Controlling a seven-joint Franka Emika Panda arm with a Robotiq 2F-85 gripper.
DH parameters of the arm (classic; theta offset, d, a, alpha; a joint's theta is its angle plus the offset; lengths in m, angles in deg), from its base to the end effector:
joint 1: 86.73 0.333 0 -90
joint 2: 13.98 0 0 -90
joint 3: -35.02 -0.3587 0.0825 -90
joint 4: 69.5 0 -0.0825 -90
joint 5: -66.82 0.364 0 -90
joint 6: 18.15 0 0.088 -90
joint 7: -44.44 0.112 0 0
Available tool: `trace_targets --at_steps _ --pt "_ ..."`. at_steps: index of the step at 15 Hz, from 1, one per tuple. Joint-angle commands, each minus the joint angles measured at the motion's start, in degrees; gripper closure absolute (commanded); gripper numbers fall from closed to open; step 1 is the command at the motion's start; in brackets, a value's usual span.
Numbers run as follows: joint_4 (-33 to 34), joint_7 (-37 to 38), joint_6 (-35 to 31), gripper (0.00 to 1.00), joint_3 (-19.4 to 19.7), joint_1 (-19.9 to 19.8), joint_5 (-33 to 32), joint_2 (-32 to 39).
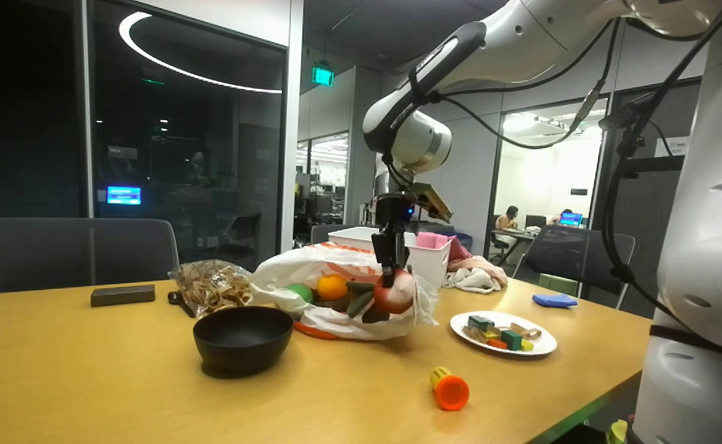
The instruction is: Remove the objects from the plastic bag, place the stuffed toys on the table and place the fruits inside the black bowl
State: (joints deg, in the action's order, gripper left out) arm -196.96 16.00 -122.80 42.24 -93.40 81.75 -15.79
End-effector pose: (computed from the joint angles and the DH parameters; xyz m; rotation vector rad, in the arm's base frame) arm 0.4506 -0.0889 0.4153 -2.7565 -0.1954 0.3554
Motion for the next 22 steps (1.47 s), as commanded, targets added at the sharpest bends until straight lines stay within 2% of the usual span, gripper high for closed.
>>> trace_targets --at_steps 1,7,8,10,13,17,18,22 --pt "-2.87 -7.56 6.87 0.93 -0.25 0.57 0.87 -1.09" --pt "-12.87 -17.69 13.38 0.91 -3.13 3.51 -2.59 -4.82" --pt "-13.98 -18.02 13.38 0.65 -3.74 4.11 -3.86 -4.61" --pt "-15.89 -18.51 12.3 0.59 -4.8 5.23 -5.3 -4.65" --pt "-17.1 -16.94 11.5 0.34 -5.94 6.45 -6.59 -5.08" --pt "-17.76 -15.28 8.09 0.05 -7.33 7.86 -9.99 -7.16" --pt "-17.86 -14.95 7.44 0.0 -7.7 8.28 -10.67 -7.8" --pt "-19.16 -15.89 2.71 0.0 -10.3 11.62 -12.53 -11.9"
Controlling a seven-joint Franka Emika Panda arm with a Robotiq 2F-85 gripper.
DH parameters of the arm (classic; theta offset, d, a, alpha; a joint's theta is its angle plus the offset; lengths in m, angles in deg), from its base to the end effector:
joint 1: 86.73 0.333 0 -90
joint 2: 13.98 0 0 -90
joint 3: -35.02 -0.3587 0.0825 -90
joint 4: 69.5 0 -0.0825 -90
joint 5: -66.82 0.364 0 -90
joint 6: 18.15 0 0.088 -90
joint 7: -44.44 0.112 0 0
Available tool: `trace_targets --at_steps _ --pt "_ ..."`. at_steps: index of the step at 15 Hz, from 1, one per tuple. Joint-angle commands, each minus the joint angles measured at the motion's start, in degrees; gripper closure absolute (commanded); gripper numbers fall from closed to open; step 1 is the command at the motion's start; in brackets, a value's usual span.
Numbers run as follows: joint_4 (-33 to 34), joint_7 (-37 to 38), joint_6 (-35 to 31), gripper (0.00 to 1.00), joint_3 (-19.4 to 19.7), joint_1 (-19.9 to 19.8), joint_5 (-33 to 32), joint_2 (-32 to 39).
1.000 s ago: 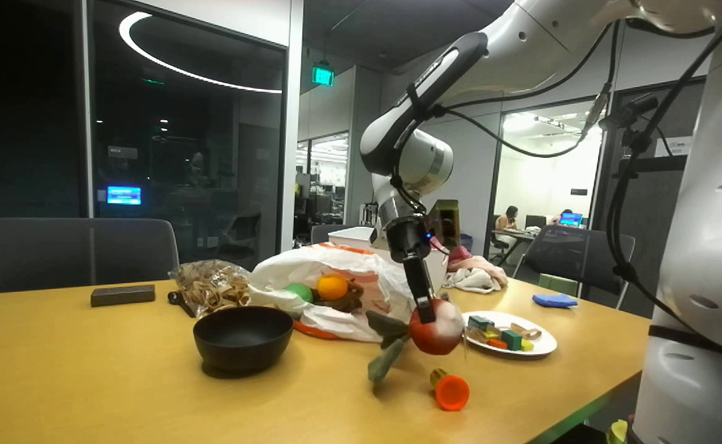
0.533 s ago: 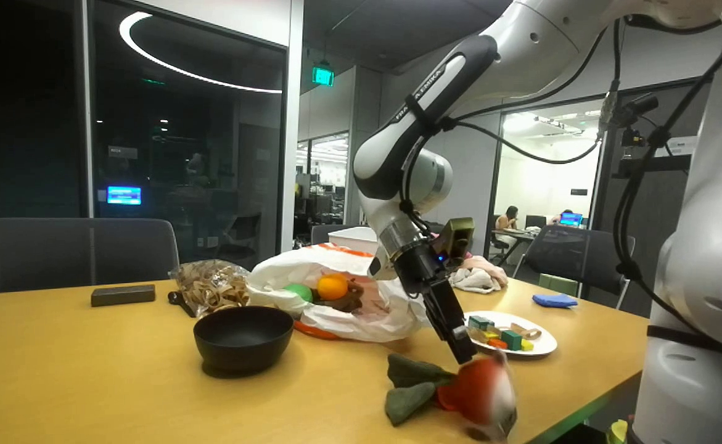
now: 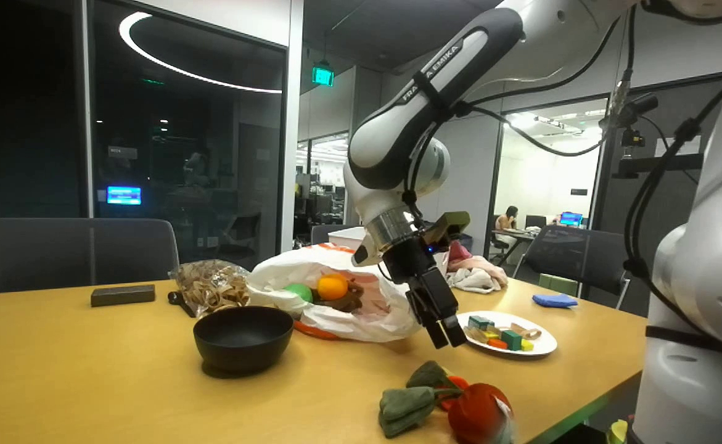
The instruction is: Remove the objects from the plastic bag, place the stuffed toys on the table and place the fruits inside the black bowl
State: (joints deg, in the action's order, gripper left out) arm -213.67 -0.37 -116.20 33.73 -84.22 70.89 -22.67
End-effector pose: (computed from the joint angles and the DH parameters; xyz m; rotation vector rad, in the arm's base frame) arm 0.3422 0.0297 0.3561 -2.5114 -1.0814 0.8369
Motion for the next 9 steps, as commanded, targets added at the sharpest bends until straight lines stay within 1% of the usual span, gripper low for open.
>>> trace_targets --at_steps 1,3,7,8,9 --pt "-2.41 0.56 -5.92 0.0 -2.31 3.26 -1.65 -5.31" --pt "-1.65 0.72 -10.09 0.0 -3.1 4.7 -1.15 -4.93" --pt "-0.45 0.29 -21.2 0.0 -4.03 6.67 -1.47 -4.74" --pt "-0.23 0.42 -23.79 0.0 -4.12 6.93 -1.75 -4.41" --pt "0.17 1.81 -26.82 0.0 -4.46 6.88 -3.42 -3.9"
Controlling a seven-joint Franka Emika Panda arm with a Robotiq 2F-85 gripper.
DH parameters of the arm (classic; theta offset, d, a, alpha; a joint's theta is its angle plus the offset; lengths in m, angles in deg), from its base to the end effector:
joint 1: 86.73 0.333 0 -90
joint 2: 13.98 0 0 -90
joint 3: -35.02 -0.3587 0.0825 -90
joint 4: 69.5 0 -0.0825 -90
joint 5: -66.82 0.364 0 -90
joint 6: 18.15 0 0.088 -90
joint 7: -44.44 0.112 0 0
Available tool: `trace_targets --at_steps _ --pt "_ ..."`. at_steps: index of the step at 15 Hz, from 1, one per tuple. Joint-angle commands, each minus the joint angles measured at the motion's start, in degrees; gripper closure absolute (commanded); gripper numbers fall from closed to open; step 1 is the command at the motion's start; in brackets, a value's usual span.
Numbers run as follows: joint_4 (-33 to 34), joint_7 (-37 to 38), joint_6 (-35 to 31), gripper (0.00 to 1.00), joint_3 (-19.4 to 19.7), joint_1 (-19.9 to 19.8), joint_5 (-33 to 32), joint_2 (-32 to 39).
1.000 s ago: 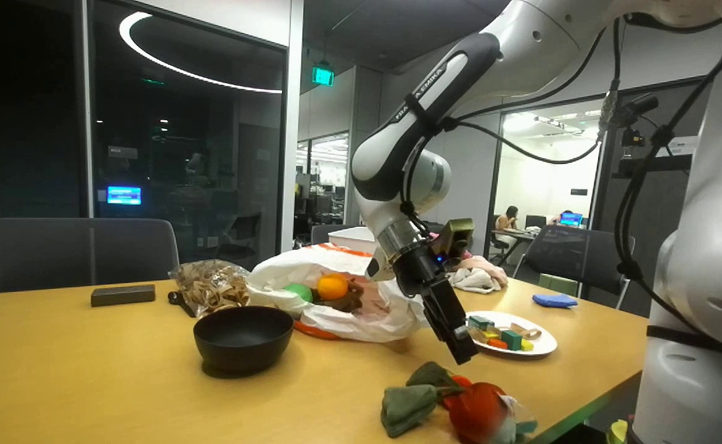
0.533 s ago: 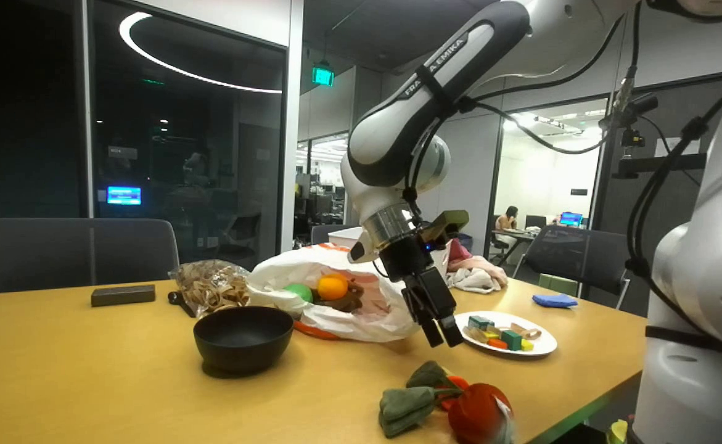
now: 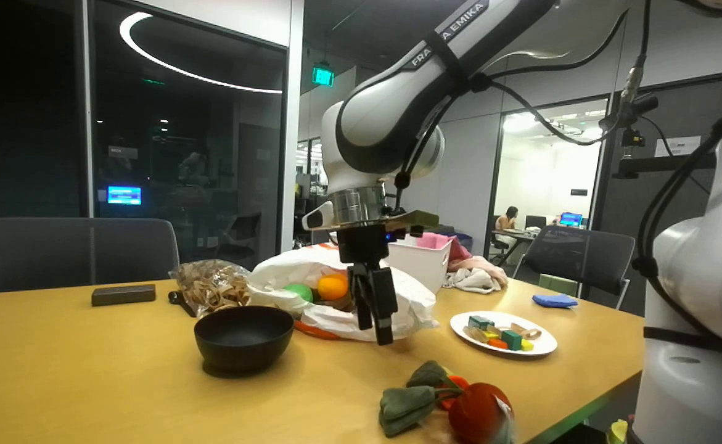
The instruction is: Remove the objects from the plastic bag, place the stuffed toys on the table and place the fruits inside the black bowl
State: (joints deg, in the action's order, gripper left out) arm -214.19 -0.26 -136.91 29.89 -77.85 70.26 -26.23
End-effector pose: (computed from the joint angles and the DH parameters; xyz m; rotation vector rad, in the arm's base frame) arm 0.3755 0.0974 0.3863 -2.6702 -1.4331 0.3389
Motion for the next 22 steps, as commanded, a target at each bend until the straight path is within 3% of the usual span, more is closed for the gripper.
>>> trace_targets --at_steps 1,7,8,17,22 --pt "1.03 2.34 -8.28 0.0 -0.77 0.49 -4.15 -0.01" --pt "4.69 11.14 -16.5 0.0 -0.81 -1.13 -16.02 3.69" --pt "2.38 8.26 -15.26 0.0 -0.13 0.07 -13.04 1.64" --pt "6.62 10.8 -18.47 0.0 -0.59 -0.4 -14.89 6.96" --pt "14.27 20.95 -21.98 0.0 -0.21 -1.74 -13.52 13.37"
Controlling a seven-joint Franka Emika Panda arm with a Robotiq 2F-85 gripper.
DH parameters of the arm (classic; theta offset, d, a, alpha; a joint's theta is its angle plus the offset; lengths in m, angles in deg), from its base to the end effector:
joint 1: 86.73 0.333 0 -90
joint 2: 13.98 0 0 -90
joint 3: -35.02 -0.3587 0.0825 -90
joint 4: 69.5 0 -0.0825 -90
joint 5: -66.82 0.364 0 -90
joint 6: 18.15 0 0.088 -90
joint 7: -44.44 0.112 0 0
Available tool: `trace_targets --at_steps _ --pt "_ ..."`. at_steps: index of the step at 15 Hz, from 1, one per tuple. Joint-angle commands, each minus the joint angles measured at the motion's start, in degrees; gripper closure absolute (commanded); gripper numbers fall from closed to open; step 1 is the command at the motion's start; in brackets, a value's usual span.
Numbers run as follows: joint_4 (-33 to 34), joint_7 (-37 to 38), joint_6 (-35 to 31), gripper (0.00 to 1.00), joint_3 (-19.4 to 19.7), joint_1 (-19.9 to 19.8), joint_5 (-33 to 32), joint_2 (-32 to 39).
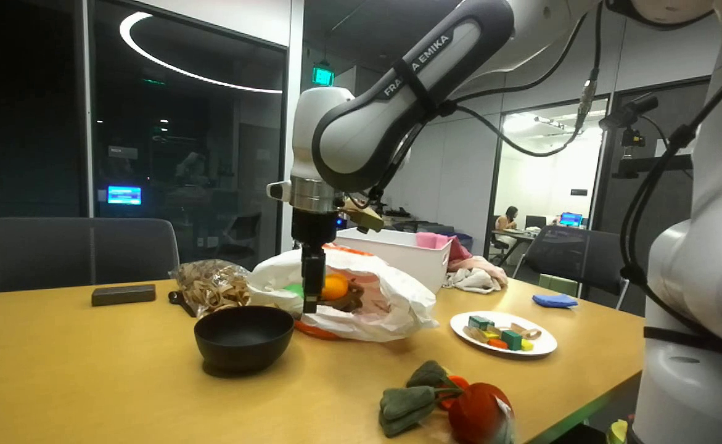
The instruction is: Remove the objects from the plastic bag, place the stuffed toys on the table and place the fruits inside the black bowl
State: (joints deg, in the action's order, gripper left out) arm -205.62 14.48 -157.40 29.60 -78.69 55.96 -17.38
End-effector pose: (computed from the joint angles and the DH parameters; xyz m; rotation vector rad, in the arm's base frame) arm 0.4716 0.1120 0.4083 2.6925 1.2919 0.1378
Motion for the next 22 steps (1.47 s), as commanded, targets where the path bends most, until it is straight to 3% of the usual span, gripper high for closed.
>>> trace_targets --at_steps 1,7,13,18,22 --pt "7.07 9.04 -1.74 0.0 0.15 -1.23 0.36 5.64" --pt "13.03 21.97 -2.06 0.0 2.41 -4.04 0.99 10.35" --pt "14.95 38.26 -1.94 0.0 5.22 -4.84 -0.61 11.34" --pt "14.81 57.41 -1.82 0.0 7.48 -3.98 -7.21 12.0" --pt "16.19 67.74 -1.3 0.0 8.85 -3.34 -14.47 13.8"
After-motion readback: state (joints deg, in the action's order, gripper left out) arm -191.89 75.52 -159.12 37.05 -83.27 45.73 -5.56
